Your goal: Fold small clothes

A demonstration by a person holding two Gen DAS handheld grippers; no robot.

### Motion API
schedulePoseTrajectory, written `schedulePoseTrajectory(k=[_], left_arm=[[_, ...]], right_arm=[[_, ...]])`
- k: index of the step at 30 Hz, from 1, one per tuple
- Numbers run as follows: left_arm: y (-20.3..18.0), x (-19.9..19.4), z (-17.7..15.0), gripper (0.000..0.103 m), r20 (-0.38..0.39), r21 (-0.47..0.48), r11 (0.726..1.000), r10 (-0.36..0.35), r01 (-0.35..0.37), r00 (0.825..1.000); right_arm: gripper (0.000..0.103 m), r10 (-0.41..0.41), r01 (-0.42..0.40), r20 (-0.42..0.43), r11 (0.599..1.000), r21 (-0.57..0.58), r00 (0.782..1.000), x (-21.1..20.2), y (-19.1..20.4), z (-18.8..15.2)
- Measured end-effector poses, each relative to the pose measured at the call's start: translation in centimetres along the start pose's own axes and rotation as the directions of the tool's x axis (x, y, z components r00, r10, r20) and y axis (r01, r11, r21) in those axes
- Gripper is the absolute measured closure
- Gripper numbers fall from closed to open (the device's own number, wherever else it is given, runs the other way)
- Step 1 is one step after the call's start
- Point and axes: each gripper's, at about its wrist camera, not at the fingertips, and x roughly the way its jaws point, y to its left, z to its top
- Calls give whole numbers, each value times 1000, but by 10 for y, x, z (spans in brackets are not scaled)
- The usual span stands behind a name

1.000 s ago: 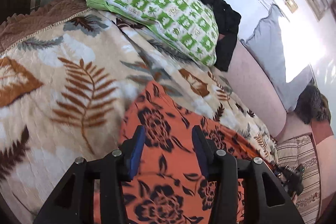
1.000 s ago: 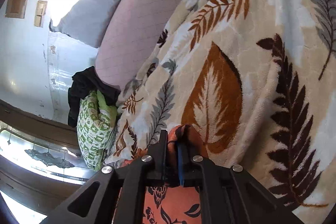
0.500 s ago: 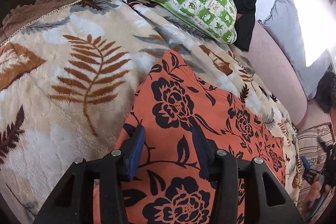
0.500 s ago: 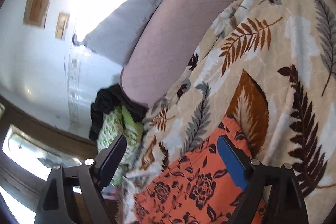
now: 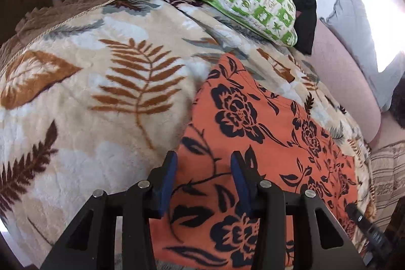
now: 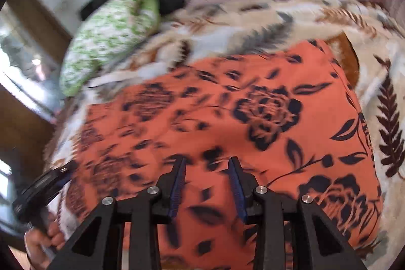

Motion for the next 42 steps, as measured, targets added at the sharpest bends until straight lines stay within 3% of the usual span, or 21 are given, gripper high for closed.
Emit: schedulePoseTrajectory(k=[2, 4, 6, 9, 12, 15, 18, 21, 24, 26, 27, 31, 35, 36, 39, 42], left_arm=[[8, -10, -5, 57, 14, -15, 1000, 12, -12, 1000], [17, -21, -14, 57, 6, -42, 999, 4, -3, 1000], [24, -31, -25, 57, -3, -83, 996, -29, 28, 1000], [33, -45, -51, 54, 0, -116, 991, -75, 74, 997], [43, -43, -73, 36, -23, -232, 963, -145, 136, 989], [42, -25, -84, 35, -66, -324, 925, -230, 197, 971], [31, -23, -83, 29, 15, -313, 925, -222, 215, 975], [18, -9, -76, 29, 39, -313, 918, -244, 244, 969], [11, -1, -68, 30, 84, -281, 926, -237, 251, 968], [11, 4, -64, 43, 107, -285, 922, -243, 264, 964], [11, 8, -62, 55, 102, -278, 928, -227, 247, 969], [13, 13, -57, 71, 111, -281, 922, -245, 267, 963], [-3, -1, -53, 75, 174, -154, 948, -253, 280, 952], [-5, -1, -54, 72, 178, -139, 951, -252, 278, 951], [-3, 19, -56, 32, 100, -180, 945, -260, 274, 960], [-6, 18, -56, 33, 109, -151, 945, -275, 290, 955]], right_arm=[[65, 15, -17, -54, 999, -36, 998, 9, 13, -18], [64, -37, 30, -143, 998, -53, 989, 32, 12, -39], [64, -24, 20, -43, 996, -91, 999, 23, 13, -50], [64, 30, -30, -35, 1000, 5, 999, 12, -1, -57], [65, 131, -130, -2, 984, 119, 991, -3, -10, -58], [65, 161, -164, 56, 985, 54, 985, -17, 5, -61], [65, 200, -203, 91, 979, 33, 976, -25, 10, -61], [65, 228, -234, 97, 970, 59, 969, -21, 12, -63], [65, 193, -199, 92, 978, 58, 977, -18, 10, -60], [65, 197, -203, 67, 975, 94, 978, -10, 5, -58], [65, 207, -211, 50, 970, 117, 977, -4, 2, -57], [65, 246, -241, -6, 952, 188, 969, 12, -10, -56], [65, 285, -290, 53, 942, 168, 957, 7, -5, -56], [65, 278, -285, 66, 947, 147, 958, 8, 0, -56], [64, 245, -238, -36, 961, 143, 969, 35, 8, -61], [65, 208, -206, -3, 974, 90, 978, 31, 16, -59]])
